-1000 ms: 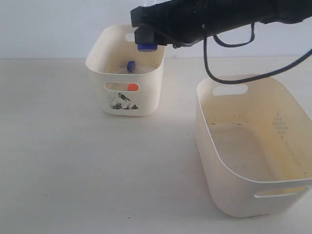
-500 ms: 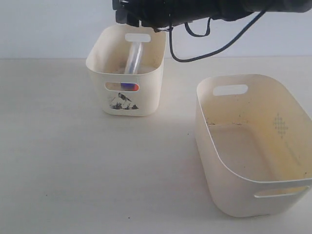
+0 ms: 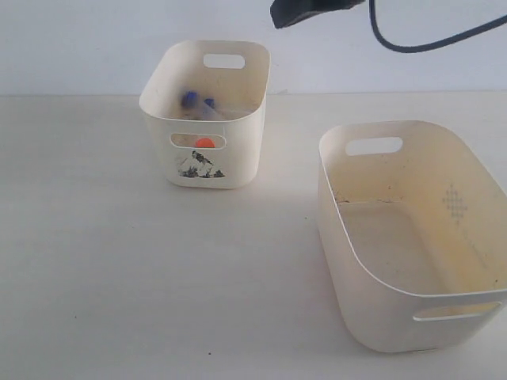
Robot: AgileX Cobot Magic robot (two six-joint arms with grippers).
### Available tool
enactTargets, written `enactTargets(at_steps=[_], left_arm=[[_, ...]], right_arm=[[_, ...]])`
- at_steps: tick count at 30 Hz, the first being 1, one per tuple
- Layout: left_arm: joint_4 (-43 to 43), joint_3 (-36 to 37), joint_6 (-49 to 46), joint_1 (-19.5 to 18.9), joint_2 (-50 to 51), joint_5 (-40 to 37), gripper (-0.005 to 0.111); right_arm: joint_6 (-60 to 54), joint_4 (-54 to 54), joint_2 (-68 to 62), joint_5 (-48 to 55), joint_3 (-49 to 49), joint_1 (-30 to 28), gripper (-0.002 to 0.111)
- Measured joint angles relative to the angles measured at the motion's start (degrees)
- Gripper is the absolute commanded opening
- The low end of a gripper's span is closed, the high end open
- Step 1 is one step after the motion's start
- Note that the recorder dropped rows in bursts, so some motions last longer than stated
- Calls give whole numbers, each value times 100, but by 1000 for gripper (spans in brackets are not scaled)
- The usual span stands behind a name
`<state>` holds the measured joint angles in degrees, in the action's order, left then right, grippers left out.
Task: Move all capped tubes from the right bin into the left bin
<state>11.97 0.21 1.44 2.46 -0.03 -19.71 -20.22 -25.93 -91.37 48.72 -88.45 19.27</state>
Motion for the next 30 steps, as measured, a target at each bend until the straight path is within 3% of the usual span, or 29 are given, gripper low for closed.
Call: enactTargets(at_steps=[10,22,30], left_arm=[[0,0,0,0,0,0,4],[0,0,0,0,0,0,4],[0,0,0,0,0,0,4]], right_arm=[[508,655,1259,1006,71,0,0],[748,1248,3425,554,2169,-26,0],[890,1252,4030,700,2649,-26,0]])
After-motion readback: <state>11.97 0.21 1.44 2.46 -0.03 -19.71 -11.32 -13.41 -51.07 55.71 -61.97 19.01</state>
